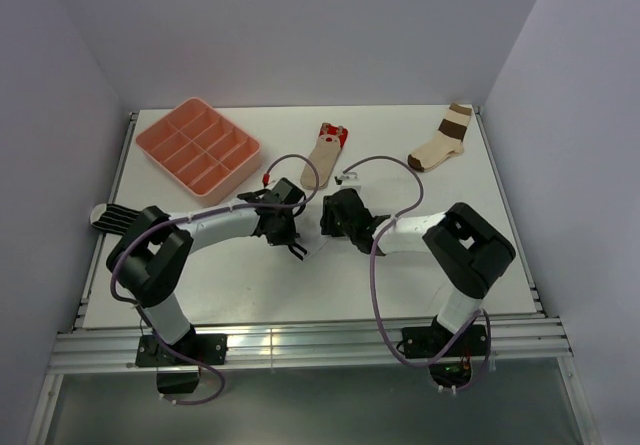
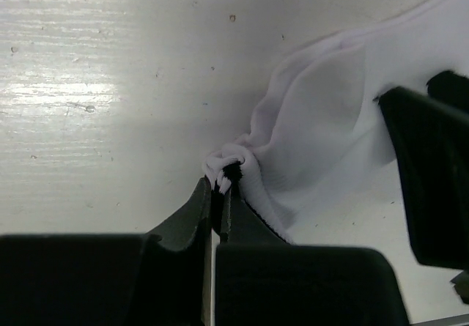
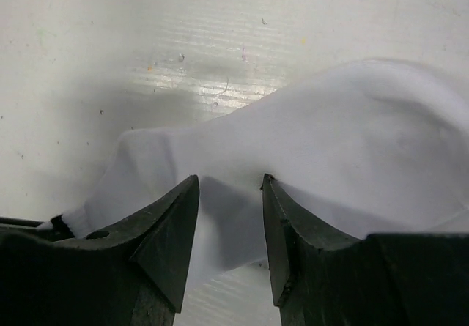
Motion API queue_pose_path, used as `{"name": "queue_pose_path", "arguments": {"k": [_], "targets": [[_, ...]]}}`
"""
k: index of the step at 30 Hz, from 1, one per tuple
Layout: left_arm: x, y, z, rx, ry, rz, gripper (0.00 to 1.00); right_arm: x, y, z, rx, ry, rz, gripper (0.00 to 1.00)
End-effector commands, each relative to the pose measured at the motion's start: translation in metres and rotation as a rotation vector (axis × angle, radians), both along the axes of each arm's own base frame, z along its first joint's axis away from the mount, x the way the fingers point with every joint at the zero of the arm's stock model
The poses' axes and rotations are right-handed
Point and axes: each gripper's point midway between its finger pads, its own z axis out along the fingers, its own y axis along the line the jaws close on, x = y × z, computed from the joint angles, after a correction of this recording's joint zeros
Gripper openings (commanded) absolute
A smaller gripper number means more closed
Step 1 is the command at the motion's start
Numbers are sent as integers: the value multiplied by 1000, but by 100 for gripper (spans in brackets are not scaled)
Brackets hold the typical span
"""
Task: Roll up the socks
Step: Roll the sock at the center of the board.
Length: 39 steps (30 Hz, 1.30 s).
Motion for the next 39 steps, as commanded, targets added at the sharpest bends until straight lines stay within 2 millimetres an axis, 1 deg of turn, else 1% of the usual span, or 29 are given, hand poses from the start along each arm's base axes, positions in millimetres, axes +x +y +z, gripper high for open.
{"name": "queue_pose_path", "arguments": {"k": [1,3,6,8,9,10,11,12,13,16,17,20,23,24,25,27,28,31,34,39], "targets": [[-43,45,-25,190,128,-45,0,-4,-22,-25,-106,94,16,48],[-43,47,-26,193,126,-36,0,-4,-22,-27,-115,101,30,47],[-46,48,-32,183,130,-25,0,-8,-25,-36,-132,124,42,47],[-50,50,-39,193,151,-15,0,-11,-21,-36,-117,127,67,46],[-50,50,-40,196,156,-13,0,-16,-23,-38,-111,130,78,46],[-50,49,-41,199,159,-10,0,-17,-17,-33,-78,110,100,46],[-51,50,-43,205,169,-6,0,-17,-12,-19,-42,76,117,46],[-49,49,-43,205,167,-3,0,-24,-15,-17,-30,69,129,47],[-49,48,-42,201,167,1,0,-24,-7,1,15,19,146,47],[-46,45,-42,197,168,5,0,-35,1,18,52,-37,181,48],[-46,46,-43,202,171,7,0,-43,11,29,81,-61,213,48],[-46,43,-44,197,177,9,0,-61,29,40,148,-70,261,49],[-45,42,-43,191,176,11,0,-71,43,43,187,-60,285,49],[-44,41,-42,187,171,12,0,-78,53,45,203,-59,312,49],[-44,41,-42,190,173,13,0,-81,56,39,209,-36,307,49],[-44,42,-41,191,172,14,0,-85,65,36,225,-21,319,48],[-44,42,-42,193,172,14,0,-86,67,31,230,-6,310,48],[-44,42,-41,188,167,16,0,-88,73,24,243,16,314,48],[-44,42,-41,182,166,23,0,-88,76,22,255,20,323,48],[-45,41,-41,176,165,23,0,-87,82,27,267,14,336,47]]}}
